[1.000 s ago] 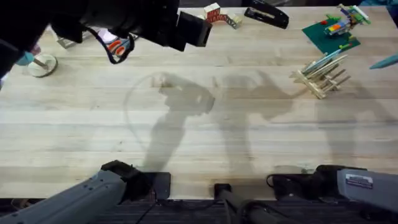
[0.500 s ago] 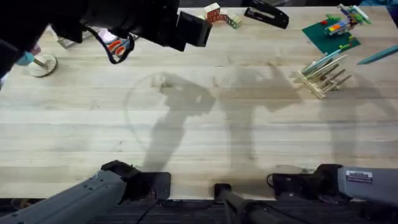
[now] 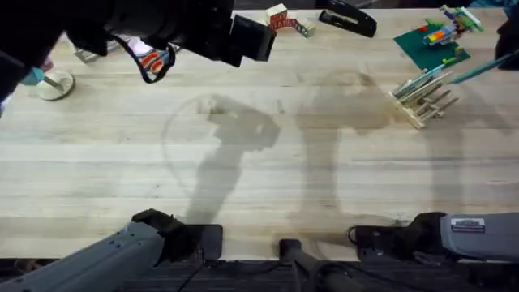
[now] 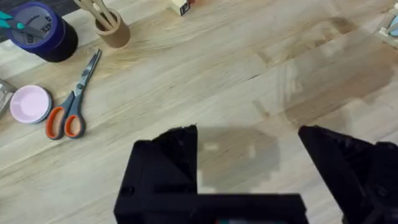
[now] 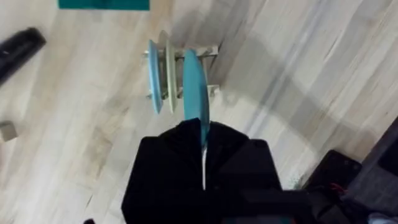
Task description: Pick up the plates from the table one by one and place each into a slot on the dish rack.
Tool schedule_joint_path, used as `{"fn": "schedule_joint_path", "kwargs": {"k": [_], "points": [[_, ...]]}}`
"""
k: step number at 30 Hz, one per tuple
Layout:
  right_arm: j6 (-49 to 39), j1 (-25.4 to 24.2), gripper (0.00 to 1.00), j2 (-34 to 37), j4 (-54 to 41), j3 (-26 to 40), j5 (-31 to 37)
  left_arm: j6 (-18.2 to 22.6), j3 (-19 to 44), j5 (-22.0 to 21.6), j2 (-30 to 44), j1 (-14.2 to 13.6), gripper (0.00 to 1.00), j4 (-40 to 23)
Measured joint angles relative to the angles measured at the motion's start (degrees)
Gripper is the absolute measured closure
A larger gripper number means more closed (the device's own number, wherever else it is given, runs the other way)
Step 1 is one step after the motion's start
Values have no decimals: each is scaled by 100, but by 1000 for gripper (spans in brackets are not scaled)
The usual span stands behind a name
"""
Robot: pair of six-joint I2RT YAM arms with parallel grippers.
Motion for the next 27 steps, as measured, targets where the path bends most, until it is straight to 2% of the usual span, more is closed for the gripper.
{"fn": "schedule_joint_path", "kwargs": {"k": [10,27], "points": [[-105,-167,973,22,632,-1013,-30,0,0,-2,0,0,7,0],[-212,-167,973,71,1337,-1290,-92,0,0,-2,0,0,8,1]]}}
